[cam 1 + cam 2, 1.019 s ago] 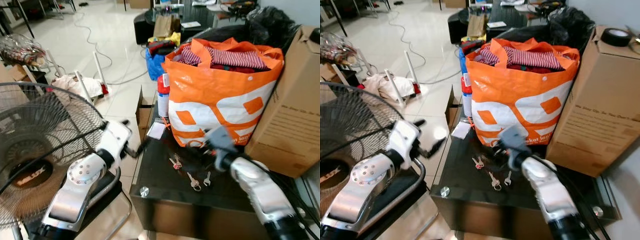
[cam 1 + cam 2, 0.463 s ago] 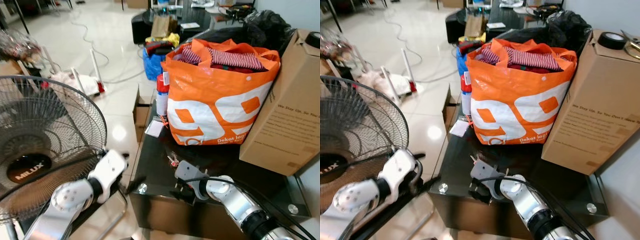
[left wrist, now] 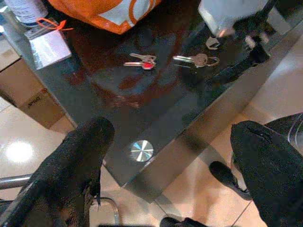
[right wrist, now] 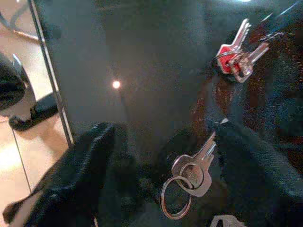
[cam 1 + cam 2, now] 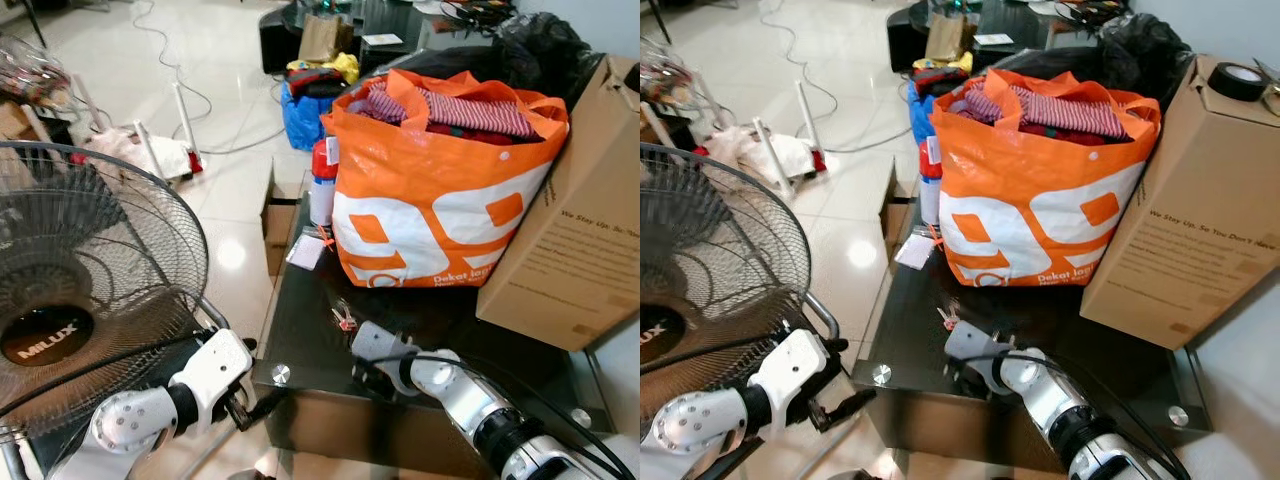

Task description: Hang keys on a hook

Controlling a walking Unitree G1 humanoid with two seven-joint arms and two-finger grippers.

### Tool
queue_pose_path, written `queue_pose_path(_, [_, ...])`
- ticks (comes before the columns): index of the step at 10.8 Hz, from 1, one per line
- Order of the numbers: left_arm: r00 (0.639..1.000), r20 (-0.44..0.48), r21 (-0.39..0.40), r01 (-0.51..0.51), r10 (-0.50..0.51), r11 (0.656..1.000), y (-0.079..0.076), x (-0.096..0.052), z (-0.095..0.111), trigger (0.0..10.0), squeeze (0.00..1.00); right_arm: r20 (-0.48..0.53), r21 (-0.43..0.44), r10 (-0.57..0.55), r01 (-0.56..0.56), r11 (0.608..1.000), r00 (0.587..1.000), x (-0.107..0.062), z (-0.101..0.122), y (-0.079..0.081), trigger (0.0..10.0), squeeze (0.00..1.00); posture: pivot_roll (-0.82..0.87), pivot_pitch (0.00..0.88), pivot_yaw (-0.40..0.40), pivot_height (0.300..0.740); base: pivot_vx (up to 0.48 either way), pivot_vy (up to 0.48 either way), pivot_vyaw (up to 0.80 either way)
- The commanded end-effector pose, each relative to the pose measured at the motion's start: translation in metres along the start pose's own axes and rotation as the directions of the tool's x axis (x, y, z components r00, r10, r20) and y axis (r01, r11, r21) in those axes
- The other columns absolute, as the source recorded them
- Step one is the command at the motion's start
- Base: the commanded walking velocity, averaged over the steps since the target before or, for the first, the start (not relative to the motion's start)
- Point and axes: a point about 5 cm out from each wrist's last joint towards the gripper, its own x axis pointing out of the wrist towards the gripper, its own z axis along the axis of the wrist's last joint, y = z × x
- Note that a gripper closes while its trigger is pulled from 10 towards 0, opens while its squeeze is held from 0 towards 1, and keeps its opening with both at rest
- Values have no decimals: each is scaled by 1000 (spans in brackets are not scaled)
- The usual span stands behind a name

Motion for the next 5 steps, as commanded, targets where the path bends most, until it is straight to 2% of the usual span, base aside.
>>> queue_pose_path(1, [1000,0,-3,9,-9,1000,-4,-2,3,10000,82,-27,-61,-1,-1,998,1000,2,-1,-1,0,0,-50,61,-8,740,0,0,0])
queue_pose_path(5, [1000,-4,-13,7,-7,1000,-5,-3,3,10000,78,-83,-109,12,-22,994,996,-2,-9,-12,0,0,-53,52,-9,740,0,0,0])
